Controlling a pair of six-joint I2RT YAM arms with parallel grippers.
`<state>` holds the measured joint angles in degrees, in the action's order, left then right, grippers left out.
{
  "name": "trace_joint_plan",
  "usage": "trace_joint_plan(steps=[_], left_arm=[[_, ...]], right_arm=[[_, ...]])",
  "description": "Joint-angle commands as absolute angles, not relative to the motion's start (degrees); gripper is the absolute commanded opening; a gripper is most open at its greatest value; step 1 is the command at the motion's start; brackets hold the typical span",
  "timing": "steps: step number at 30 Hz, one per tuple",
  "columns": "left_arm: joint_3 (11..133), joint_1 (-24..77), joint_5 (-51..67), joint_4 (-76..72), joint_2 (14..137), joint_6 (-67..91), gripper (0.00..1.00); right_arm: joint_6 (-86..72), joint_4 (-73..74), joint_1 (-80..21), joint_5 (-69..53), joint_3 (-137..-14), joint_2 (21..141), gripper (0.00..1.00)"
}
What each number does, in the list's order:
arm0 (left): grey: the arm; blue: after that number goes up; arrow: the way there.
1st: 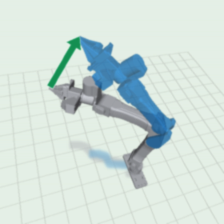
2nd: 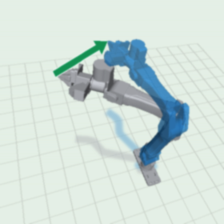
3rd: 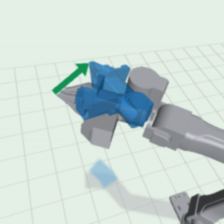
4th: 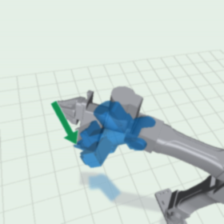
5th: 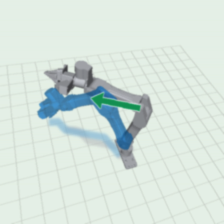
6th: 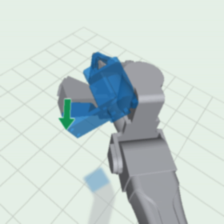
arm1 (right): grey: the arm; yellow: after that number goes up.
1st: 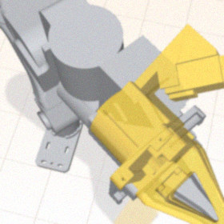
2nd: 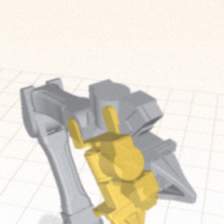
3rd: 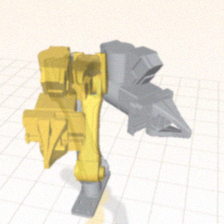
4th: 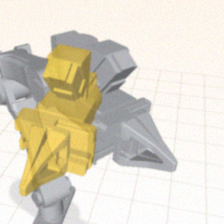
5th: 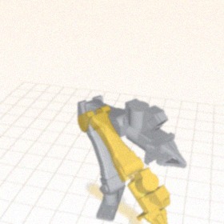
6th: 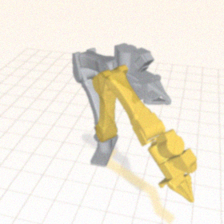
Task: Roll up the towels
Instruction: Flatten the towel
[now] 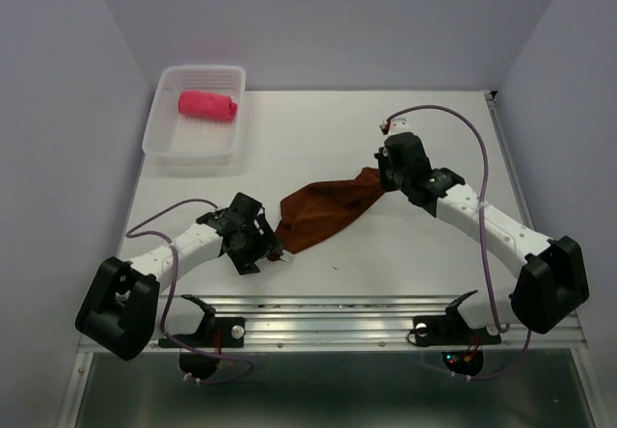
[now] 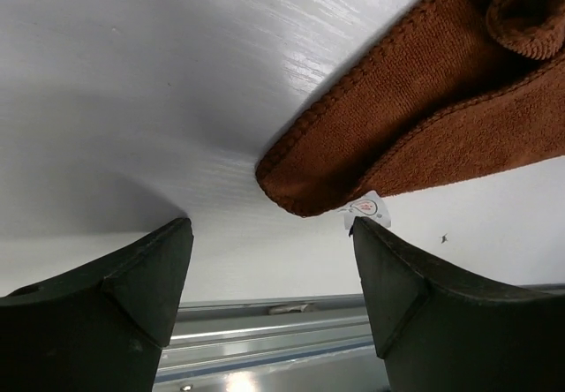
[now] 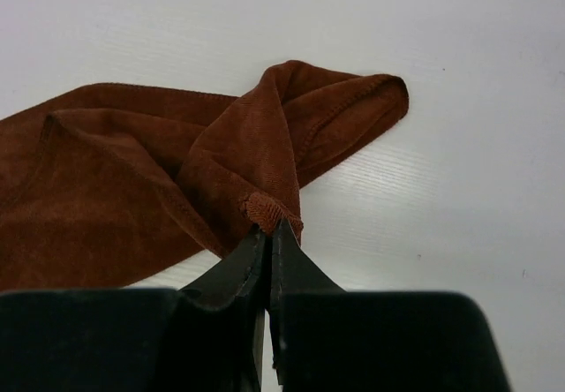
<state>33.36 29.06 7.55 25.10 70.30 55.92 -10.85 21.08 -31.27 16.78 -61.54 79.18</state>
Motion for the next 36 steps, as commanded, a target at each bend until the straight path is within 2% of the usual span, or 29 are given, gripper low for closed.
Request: trace_joint_plan(steps=[1, 6, 15, 17, 21, 22, 30, 32, 35, 36], left_arm=[[30.9, 29.9, 6.6, 26.0, 70.1, 60.5, 0.83], [30.3, 30.0, 3.4, 25.6, 69.4, 64.2, 0.75], [31.6, 30.0, 0.5, 26.7, 73.9, 71.6, 0.69], [31.9, 30.0, -1.8, 26.8, 74.6, 72.9, 0.64], [34.0, 30.0, -3.4, 27.9, 76.8, 73.7, 0.61], [34.4, 29.9, -4.4, 29.3, 77.9, 73.9, 0.57], [34.8, 30.0, -4.7, 29.0, 83.1, 75.3, 0.47], [35.8, 30.0, -5.9, 29.4, 84.2, 75.2, 0.39], [36.8, 29.9, -6.8, 28.9, 84.5, 75.1, 0.0], [37.3, 30.0, -6.8, 28.6, 84.3, 74.4, 0.0]], right_arm=[[-12.8, 18.7, -29.9, 18.1, -60.3, 74.7, 0.01], [-12.8, 18.7, -29.4, 18.0, -59.4, 73.7, 0.01], [-11.8, 18.9, -28.8, 18.5, -59.2, 73.0, 0.01], [-11.9, 18.9, -28.8, 17.8, -59.4, 72.6, 0.01], [-11.4, 19.0, -28.8, 17.2, -59.6, 72.3, 0.01], [-11.5, 18.9, -28.8, 17.2, -59.6, 72.2, 0.01], [-11.4, 19.2, -28.3, 16.0, -60.1, 71.5, 0.01], [-11.3, 19.2, -28.3, 16.2, -60.1, 71.0, 0.01], [-11.2, 19.3, -28.3, 16.4, -60.2, 70.4, 0.01], [-11.1, 19.2, -28.3, 16.8, -60.2, 70.1, 0.01]])
